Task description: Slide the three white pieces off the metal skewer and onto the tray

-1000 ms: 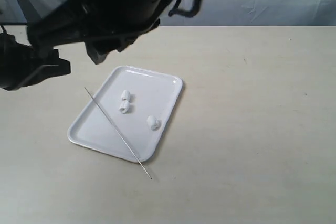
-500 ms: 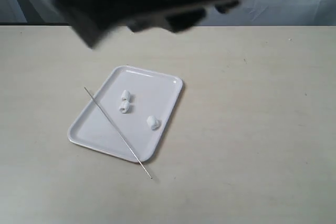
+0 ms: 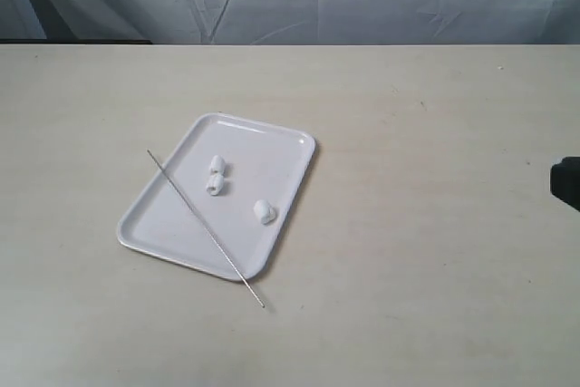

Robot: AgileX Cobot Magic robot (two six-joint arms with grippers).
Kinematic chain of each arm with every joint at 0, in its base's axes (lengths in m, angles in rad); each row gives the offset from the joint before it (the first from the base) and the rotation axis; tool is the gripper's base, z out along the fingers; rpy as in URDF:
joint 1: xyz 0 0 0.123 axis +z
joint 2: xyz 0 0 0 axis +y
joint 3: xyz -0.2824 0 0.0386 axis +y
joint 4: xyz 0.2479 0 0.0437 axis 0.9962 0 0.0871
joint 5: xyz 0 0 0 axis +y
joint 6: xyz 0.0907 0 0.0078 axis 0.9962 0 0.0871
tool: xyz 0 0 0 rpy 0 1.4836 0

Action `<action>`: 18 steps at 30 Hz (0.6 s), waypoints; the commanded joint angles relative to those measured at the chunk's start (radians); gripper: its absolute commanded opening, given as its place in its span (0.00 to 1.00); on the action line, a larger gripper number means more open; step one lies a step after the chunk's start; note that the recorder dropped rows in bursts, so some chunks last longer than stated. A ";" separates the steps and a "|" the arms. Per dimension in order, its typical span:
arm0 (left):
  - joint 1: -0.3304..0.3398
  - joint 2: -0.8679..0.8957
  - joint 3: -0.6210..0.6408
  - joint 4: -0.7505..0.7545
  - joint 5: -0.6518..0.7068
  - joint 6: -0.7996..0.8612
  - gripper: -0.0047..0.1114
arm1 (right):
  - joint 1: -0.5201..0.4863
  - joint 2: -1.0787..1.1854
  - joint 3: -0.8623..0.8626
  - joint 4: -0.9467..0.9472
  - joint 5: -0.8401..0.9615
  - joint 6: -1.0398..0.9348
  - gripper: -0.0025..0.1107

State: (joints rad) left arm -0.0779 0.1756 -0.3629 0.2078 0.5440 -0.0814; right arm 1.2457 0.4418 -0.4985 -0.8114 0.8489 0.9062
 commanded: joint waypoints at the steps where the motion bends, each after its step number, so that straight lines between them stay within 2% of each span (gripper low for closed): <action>1: 0.061 -0.041 0.005 -0.006 -0.013 0.000 0.04 | 0.001 -0.103 0.024 0.026 -0.271 -0.129 0.02; 4: 0.096 -0.124 0.006 -0.048 -0.019 -0.056 0.04 | 0.001 -0.114 0.024 0.133 -0.266 -0.121 0.02; 8: 0.107 -0.176 0.029 -0.050 -0.127 -0.056 0.04 | 0.001 -0.116 0.024 0.006 -0.171 -0.122 0.02; 10: 0.107 -0.176 0.058 -0.109 -0.157 -0.056 0.04 | 0.001 -0.119 0.024 -0.023 -0.077 -0.125 0.02; 12: 0.107 -0.176 0.100 -0.145 -0.162 -0.056 0.04 | 0.001 -0.123 0.024 0.040 -0.010 -0.122 0.02; 13: 0.107 -0.176 0.116 -0.153 -0.163 -0.056 0.04 | 0.001 -0.126 0.024 0.068 -0.026 -0.122 0.02; 15: 0.107 -0.176 0.178 -0.176 -0.188 -0.056 0.04 | -0.034 -0.156 0.024 0.137 -0.193 -0.138 0.02; 16: 0.107 -0.176 0.225 -0.181 -0.215 -0.056 0.04 | -0.085 -0.172 0.024 0.179 -0.279 -0.196 0.02; 17: 0.107 -0.176 0.273 -0.186 -0.242 -0.056 0.04 | -0.166 -0.192 0.027 0.209 -0.318 -0.294 0.02; 18: 0.107 -0.176 0.299 -0.186 -0.257 -0.056 0.04 | -0.200 -0.203 0.032 0.227 -0.331 -0.345 0.02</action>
State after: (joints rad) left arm 0.0265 0.0047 -0.1217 0.0335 0.3323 -0.1300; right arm 1.1307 0.2650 -0.4785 -0.6247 0.5809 0.6849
